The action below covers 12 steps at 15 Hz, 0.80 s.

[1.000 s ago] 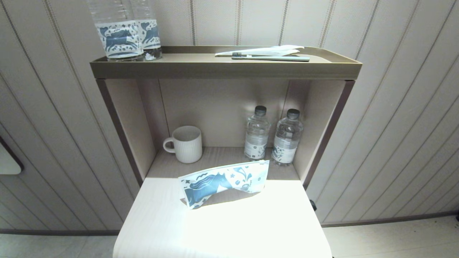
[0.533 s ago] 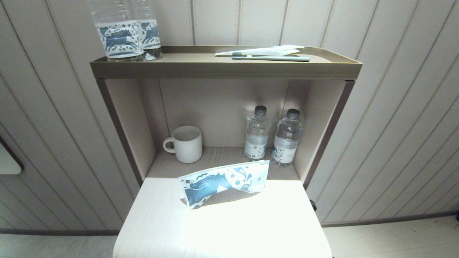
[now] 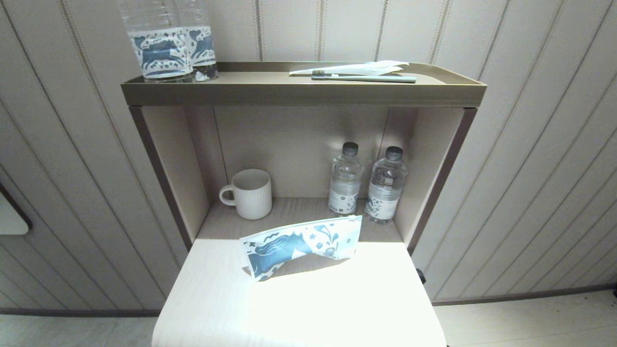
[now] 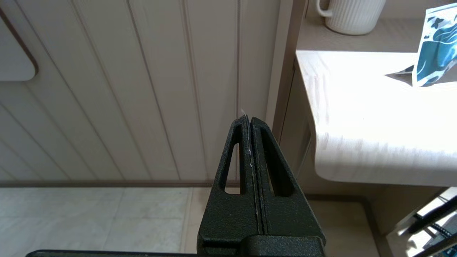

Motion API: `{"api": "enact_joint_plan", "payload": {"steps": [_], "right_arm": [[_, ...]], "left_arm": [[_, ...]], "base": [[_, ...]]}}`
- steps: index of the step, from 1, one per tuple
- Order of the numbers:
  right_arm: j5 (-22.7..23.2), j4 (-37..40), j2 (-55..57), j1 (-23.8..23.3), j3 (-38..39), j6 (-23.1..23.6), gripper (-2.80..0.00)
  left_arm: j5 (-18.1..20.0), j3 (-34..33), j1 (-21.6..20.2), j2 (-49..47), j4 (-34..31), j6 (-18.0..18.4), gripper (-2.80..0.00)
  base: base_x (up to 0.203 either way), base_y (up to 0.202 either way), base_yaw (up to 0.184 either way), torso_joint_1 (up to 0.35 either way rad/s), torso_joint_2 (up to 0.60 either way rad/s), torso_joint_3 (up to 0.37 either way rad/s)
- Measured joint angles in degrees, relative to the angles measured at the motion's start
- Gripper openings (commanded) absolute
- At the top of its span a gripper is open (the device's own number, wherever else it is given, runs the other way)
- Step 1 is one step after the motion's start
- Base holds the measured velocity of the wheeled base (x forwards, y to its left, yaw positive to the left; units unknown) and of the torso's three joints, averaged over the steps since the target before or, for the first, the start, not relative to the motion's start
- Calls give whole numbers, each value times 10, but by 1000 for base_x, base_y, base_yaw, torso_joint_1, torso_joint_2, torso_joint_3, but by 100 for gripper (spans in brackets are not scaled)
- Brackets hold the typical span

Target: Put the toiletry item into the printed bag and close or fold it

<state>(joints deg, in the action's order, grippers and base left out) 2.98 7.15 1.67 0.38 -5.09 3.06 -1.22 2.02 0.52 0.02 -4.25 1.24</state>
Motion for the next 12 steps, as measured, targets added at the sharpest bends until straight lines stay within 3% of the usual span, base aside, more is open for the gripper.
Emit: {"api": "enact_joint_plan", "payload": {"steps": [1, 4, 9, 10, 12], "right_arm": [[-22, -13, -6, 0, 8, 0, -280], [-29, -82, -14, 0, 41, -3, -280], [-33, -68, -16, 0, 50, -16, -280], [-33, -68, -16, 0, 51, -16, -280], [-33, -67, -16, 0, 51, -16, -280]], "left_arm": [[0, -2, 0, 0, 1, 0, -280], [0, -3, 0, 0, 2, -1, -280], [5, -6, 0, 0, 8, -4, -280], [10, -10, 0, 0, 22, -4, -280], [16, -16, 0, 0, 111, -3, -280]], "base": [[0, 0, 0, 0, 0, 0], [0, 0, 0, 0, 0, 0], [0, 0, 0, 0, 0, 0], [0, 0, 0, 0, 0, 0], [0, 0, 0, 0, 0, 0]]}}
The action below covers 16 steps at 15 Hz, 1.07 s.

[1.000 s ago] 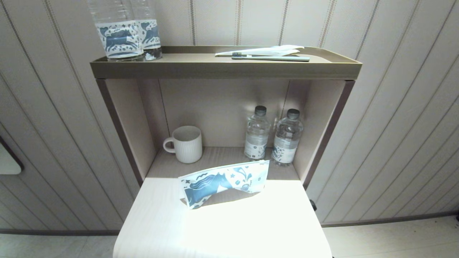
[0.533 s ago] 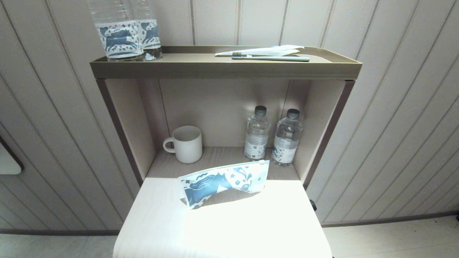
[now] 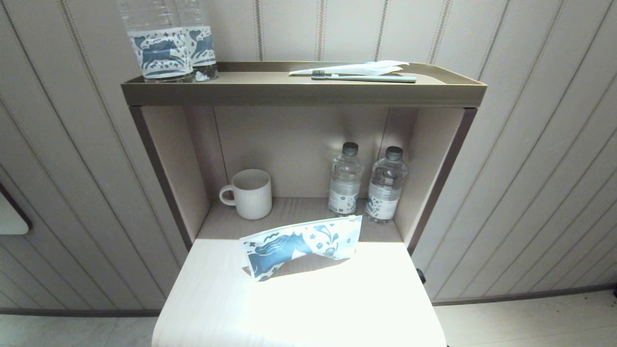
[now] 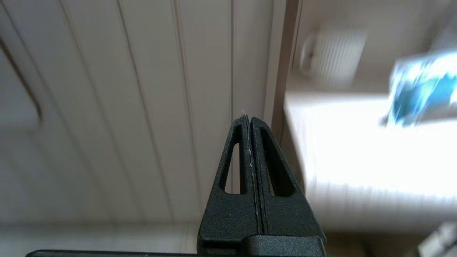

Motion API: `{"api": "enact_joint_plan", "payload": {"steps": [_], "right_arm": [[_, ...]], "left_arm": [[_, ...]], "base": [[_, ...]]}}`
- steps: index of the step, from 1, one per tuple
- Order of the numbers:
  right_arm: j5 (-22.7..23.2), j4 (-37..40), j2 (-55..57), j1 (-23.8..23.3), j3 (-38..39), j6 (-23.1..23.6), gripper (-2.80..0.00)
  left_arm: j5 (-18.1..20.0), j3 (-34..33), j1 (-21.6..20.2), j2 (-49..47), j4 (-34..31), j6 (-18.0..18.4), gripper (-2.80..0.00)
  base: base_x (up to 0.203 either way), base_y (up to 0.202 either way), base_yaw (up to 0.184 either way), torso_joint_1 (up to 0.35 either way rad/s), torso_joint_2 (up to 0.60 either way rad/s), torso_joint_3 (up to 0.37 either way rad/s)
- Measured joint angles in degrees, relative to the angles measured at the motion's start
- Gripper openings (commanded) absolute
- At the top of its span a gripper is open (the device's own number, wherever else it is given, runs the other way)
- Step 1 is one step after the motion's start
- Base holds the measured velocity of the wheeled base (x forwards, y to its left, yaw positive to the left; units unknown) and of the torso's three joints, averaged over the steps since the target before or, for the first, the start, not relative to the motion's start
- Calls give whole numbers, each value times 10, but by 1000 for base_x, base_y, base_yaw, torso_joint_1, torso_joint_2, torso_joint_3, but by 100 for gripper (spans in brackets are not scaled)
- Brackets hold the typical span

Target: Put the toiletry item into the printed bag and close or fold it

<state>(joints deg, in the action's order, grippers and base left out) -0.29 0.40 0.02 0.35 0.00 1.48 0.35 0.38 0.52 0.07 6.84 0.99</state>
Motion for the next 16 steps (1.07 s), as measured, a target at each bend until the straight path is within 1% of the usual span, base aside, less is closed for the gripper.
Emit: {"api": "enact_joint_plan", "payload": {"steps": [1, 2, 9, 16], "right_arm": [[0, 0, 0, 0, 0, 0, -280], [0, 1, 0, 0, 0, 0, -280], [-1, 1, 0, -1, 0, -2, -280], [-1, 0, 0, -1, 0, -2, -280]], "left_arm": [[2, -1, 0, 0, 42, 1, -280], [4, -2, 0, 0, 57, 2, -280], [5, -4, 0, 0, 59, -7, -280], [6, -4, 0, 0, 59, -6, -280]], "base": [[0, 0, 0, 0, 0, 0], [0, 0, 0, 0, 0, 0], [0, 0, 0, 0, 0, 0], [0, 0, 0, 0, 0, 0]]}}
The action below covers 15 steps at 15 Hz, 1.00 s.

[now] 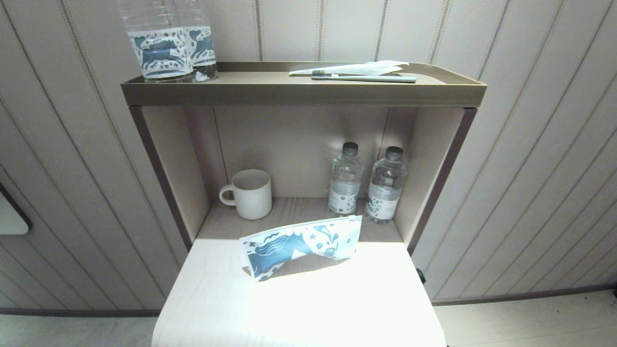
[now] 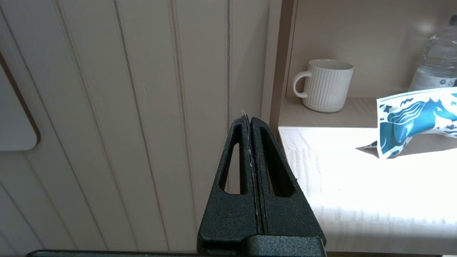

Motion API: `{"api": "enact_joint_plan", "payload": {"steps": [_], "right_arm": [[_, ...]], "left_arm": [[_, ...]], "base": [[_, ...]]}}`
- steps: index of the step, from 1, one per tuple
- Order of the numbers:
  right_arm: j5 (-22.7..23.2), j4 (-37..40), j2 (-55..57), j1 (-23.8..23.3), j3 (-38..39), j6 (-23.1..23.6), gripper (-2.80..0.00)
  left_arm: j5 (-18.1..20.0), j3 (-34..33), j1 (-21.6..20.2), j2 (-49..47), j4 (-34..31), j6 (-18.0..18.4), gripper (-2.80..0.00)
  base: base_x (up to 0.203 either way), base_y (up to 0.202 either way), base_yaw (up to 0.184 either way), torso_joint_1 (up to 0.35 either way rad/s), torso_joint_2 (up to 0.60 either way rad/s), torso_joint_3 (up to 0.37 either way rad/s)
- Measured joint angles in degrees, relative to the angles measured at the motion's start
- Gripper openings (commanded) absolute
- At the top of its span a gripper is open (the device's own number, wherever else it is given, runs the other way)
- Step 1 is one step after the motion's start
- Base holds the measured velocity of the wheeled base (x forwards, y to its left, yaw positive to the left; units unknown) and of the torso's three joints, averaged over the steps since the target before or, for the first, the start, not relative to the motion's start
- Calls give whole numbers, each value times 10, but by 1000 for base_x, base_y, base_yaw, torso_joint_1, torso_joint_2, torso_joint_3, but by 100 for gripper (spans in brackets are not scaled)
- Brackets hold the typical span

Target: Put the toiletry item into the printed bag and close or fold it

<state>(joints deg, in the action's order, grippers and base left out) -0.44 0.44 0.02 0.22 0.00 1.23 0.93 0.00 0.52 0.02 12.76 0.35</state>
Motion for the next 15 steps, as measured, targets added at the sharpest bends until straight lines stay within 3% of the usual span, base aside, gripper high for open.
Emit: {"api": "enact_joint_plan", "payload": {"steps": [8, 12, 15], "right_arm": [[0, 0, 0, 0, 0, 0, -280], [0, 0, 0, 0, 0, 1, -280], [0, 0, 0, 0, 0, 1, -280]], "left_arm": [[0, 0, 0, -1, -3, 12, -280], [-1, 0, 0, -10, -96, 26, -280], [0, 0, 0, -3, -101, 24, -280]], "base": [[0, 0, 0, 0, 0, 0], [0, 0, 0, 0, 0, 0], [0, 0, 0, 0, 0, 0]]}}
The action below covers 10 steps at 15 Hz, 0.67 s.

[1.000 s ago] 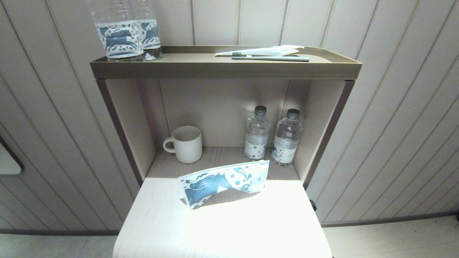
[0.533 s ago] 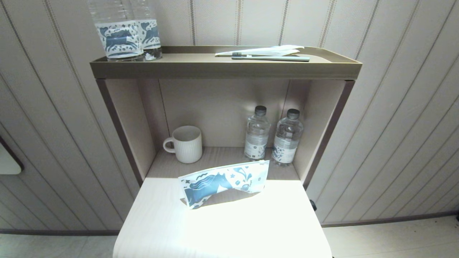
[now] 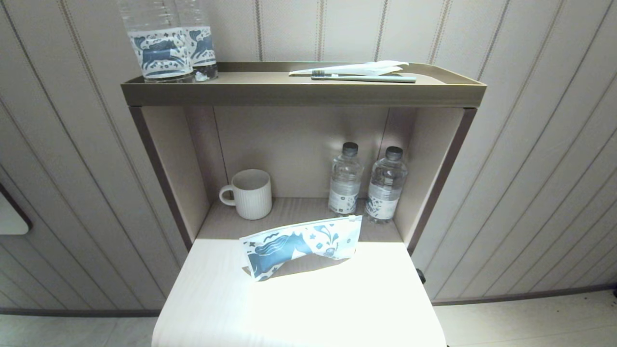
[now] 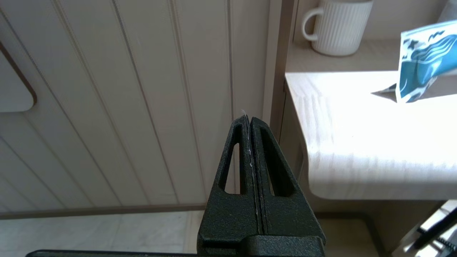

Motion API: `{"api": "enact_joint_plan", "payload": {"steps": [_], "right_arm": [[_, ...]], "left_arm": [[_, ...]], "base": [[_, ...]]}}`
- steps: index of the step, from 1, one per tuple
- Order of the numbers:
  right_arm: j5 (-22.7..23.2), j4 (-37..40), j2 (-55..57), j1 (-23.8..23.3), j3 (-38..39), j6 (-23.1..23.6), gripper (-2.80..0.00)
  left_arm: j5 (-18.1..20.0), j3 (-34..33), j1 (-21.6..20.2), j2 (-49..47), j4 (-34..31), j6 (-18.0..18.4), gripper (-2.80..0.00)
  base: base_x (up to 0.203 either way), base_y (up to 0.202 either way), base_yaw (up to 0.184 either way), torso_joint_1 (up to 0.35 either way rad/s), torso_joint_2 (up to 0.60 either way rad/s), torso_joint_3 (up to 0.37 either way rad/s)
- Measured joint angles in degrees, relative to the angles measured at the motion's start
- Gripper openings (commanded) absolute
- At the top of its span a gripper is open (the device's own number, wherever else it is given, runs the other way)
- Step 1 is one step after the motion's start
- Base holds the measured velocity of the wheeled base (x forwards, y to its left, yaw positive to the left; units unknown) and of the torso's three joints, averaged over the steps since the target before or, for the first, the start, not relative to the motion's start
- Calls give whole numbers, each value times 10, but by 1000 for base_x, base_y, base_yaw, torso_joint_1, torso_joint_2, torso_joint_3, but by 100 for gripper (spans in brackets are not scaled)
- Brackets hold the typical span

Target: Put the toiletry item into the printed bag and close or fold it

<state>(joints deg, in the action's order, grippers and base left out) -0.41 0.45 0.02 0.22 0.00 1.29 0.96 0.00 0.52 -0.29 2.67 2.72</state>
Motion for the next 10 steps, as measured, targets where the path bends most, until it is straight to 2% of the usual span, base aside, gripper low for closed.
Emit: {"api": "enact_joint_plan", "payload": {"steps": [10], "right_arm": [[0, 0, 0, 0, 0, 0, -280]], "left_arm": [[-1, 0, 0, 2, 14, -19, -280]], "base": [[0, 0, 0, 0, 0, 0]]}}
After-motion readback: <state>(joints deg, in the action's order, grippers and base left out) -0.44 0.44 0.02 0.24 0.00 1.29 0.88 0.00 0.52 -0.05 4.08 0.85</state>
